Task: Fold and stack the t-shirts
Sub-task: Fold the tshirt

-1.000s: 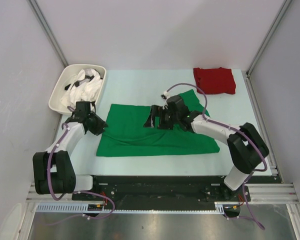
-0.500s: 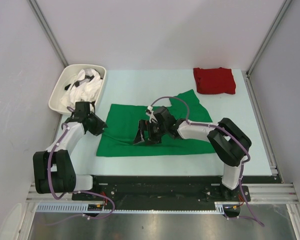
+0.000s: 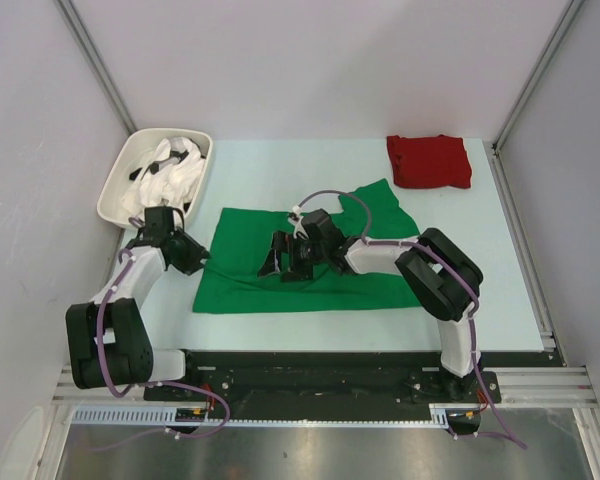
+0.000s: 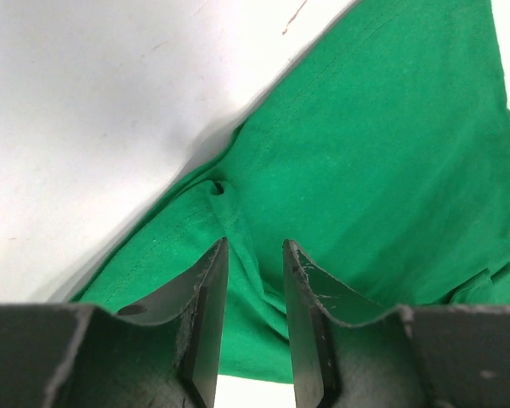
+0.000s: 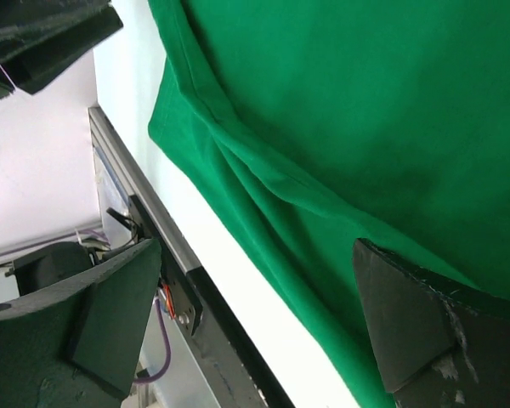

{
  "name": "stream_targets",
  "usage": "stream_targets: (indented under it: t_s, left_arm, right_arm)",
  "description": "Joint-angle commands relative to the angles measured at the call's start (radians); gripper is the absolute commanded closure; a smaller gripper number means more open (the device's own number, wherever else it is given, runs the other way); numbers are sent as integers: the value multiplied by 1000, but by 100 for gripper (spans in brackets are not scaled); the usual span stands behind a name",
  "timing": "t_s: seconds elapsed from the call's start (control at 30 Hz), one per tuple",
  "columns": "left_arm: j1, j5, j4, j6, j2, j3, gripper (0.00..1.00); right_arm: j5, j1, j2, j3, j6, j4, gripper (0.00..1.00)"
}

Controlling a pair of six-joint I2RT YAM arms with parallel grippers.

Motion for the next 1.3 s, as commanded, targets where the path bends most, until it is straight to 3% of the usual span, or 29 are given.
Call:
stream_targets:
  t_s: [0.0, 0.4, 0.6, 0.67, 0.77, 1.0, 1.27]
  left_arm:
    - [24, 28, 24, 34, -17, -13, 63]
    - [44, 44, 21, 48, -42, -22, 64]
    - [45, 99, 33, 53, -91, -27, 64]
    - [42, 129, 30, 62, -89, -21, 64]
    - [0, 211, 30, 91, -65, 4, 64]
    - [-97, 222, 7, 146, 1, 73, 61]
    - [-128, 220, 4, 180, 76, 119, 53]
  right_arm:
    - [51, -21, 17, 59, 9, 69, 0]
    - [270, -38, 14, 83, -77, 36, 0]
    - [671, 30, -180, 79, -232, -110, 0]
    - [726, 34, -222, 77, -258, -180, 0]
    - [680, 8, -271, 74, -296, -274, 0]
    - [372, -39, -251, 79, -535, -406, 1]
    - [300, -49, -133, 143, -732, -478, 3]
